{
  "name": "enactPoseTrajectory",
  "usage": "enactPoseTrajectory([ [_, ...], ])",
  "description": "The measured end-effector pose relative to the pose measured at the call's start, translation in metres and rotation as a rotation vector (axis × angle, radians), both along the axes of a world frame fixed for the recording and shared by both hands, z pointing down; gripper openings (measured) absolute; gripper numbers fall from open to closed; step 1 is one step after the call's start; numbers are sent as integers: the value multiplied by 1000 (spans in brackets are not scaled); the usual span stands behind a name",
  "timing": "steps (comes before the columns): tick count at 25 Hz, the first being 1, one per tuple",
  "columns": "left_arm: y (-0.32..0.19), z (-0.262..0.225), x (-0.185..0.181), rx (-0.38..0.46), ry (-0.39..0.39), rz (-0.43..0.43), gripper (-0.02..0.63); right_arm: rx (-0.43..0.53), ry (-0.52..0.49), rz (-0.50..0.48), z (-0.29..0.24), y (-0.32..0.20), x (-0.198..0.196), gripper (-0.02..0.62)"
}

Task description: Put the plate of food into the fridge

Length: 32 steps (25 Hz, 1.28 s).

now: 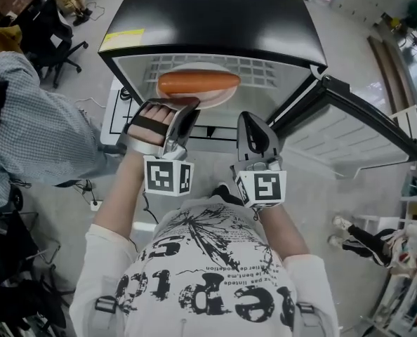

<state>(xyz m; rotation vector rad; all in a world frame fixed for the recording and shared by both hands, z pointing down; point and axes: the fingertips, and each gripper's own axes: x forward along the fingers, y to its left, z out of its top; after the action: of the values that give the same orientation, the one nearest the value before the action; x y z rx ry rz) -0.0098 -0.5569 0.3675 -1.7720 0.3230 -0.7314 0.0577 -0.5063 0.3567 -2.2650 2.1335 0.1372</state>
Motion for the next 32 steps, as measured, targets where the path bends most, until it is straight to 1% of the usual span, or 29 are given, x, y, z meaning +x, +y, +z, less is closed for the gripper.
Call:
enactPoseTrajectory([
  [9,-37,7,30,-18,-13,-30,32,-11,2,-38,1,-32,19,2],
  [15,-59,9,45,-18,-22,-52,32,-25,-1,-41,8,-49,29,2],
  [21,-76,14,60,-10,-54,-55,35,-42,5,-69,14,-63,32,2],
  [26,-86,17,67,-29,-61,-61,37,-29,28,-66,12,-69,36,2],
  [30,-88,19,72,-75,-62,-65,37,-22,29,-57,11,-71,44,2],
  [32,-90,20,74,-73,-72,-68,37,-11,33,-58,9,-72,46,2],
])
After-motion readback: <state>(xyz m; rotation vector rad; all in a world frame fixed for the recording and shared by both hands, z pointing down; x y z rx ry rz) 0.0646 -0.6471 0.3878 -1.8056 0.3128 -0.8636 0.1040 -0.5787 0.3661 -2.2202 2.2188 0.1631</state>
